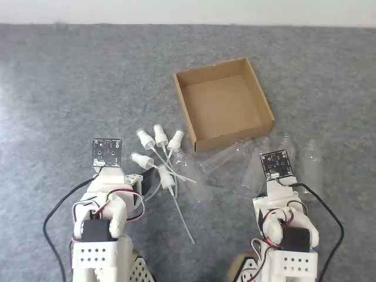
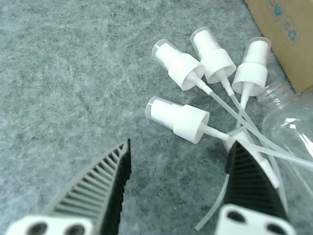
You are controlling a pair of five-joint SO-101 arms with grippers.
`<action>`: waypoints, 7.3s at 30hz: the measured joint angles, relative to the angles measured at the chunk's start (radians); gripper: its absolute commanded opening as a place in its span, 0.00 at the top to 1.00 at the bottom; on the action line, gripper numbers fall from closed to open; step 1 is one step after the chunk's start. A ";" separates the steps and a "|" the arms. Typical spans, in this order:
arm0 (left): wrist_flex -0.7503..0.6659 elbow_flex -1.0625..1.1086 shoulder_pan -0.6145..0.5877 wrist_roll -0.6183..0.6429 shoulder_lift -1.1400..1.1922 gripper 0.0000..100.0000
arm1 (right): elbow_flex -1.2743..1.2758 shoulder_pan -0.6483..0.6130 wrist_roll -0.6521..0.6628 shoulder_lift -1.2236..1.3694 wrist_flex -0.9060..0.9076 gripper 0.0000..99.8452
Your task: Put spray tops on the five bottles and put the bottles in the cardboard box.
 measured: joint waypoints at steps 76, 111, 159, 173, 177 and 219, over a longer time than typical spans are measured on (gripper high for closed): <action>0.000 0.000 -0.175 -0.224 0.000 0.71 | -1.174 0.292 0.173 1.695 -0.169 0.75; 0.270 -0.891 0.008 -0.011 1.022 0.75 | -1.201 0.466 0.354 1.933 -0.281 0.98; 0.023 -1.151 -0.003 -0.256 1.745 0.82 | -1.208 0.503 0.466 1.941 -0.229 0.98; 0.023 -1.172 0.008 -0.261 1.792 0.99 | -1.208 0.506 0.470 1.941 -0.229 0.96; 0.028 -1.171 -0.008 -0.261 1.758 0.99 | -1.208 0.508 0.470 1.941 -0.226 0.87; 0.132 -0.749 0.120 -0.161 0.852 0.99 | -1.384 0.420 0.473 2.022 -0.158 0.76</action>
